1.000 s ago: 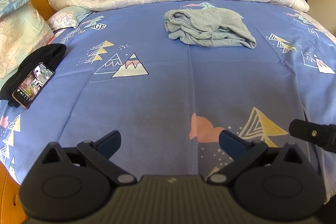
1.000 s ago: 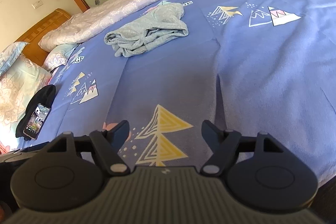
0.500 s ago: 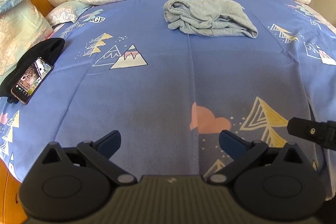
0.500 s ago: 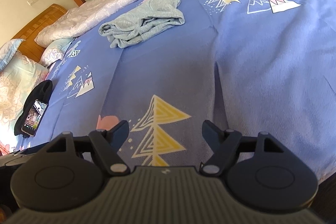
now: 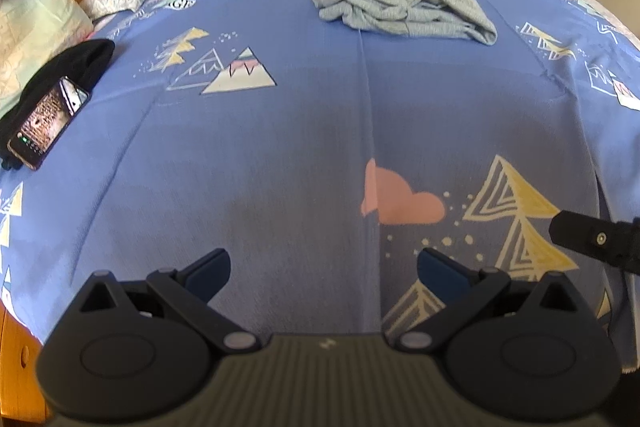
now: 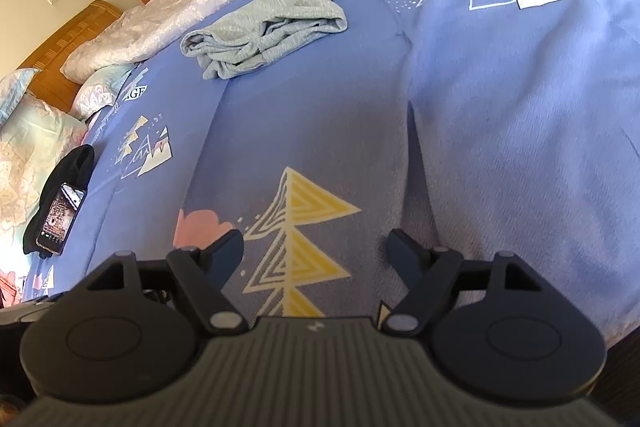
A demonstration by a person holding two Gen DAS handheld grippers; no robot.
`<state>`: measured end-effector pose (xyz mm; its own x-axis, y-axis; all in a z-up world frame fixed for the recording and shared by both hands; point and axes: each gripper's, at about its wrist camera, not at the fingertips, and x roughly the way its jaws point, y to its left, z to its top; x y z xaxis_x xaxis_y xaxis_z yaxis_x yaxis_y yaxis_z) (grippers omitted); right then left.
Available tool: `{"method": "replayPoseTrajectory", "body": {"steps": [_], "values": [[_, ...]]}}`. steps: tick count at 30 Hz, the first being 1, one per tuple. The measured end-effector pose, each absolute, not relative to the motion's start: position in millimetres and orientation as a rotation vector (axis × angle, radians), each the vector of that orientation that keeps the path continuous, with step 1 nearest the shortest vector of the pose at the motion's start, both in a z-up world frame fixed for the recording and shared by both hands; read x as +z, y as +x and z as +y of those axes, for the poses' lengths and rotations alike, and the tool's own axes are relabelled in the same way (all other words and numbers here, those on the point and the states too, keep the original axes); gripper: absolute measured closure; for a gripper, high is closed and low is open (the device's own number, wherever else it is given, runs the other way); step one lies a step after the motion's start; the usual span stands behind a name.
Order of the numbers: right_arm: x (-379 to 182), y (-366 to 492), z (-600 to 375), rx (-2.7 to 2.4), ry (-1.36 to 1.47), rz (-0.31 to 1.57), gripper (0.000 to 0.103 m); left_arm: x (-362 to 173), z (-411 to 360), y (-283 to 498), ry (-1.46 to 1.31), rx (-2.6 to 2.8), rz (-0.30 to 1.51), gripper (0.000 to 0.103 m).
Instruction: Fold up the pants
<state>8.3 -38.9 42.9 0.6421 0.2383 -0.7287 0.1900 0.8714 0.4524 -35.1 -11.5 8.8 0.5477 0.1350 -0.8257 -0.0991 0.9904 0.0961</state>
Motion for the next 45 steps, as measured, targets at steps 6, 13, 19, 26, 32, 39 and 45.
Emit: {"method": "replayPoseTrajectory", "body": {"steps": [6, 13, 19, 26, 32, 39, 45], "values": [[41.6, 8.4, -38.0, 0.032, 0.526, 0.893, 0.019, 0.7, -9.8, -34.1, 0.023, 0.136, 1.021, 0.000], [40.7, 8.0, -36.9, 0.037, 0.522, 0.899, 0.017, -3.4, -11.7, -33.8, 0.034, 0.145, 1.046, 0.000], [40.0, 9.0, -34.2, 0.039, 0.514, 0.907, 0.016, -6.6, -11.3, -33.2, 0.032, 0.146, 1.063, 0.000], [38.9, 9.5, -30.1, 0.049, 0.508, 0.916, 0.013, -8.9, -8.8, -32.3, 0.015, 0.143, 1.075, 0.000], [37.9, 9.0, -29.6, 0.047, 0.525, 0.918, 0.012, -9.5, -7.6, -32.5, 0.004, 0.141, 1.079, 0.000], [41.8, 8.1, -24.4, 0.032, 0.504, 0.916, 0.010, -10.5, -1.6, -30.8, -0.027, 0.123, 1.088, 0.000], [53.5, 5.8, -17.4, 0.044, 0.464, 0.869, 0.006, -4.9, 0.0, -32.7, -0.018, 0.122, 1.074, 0.000]]}}
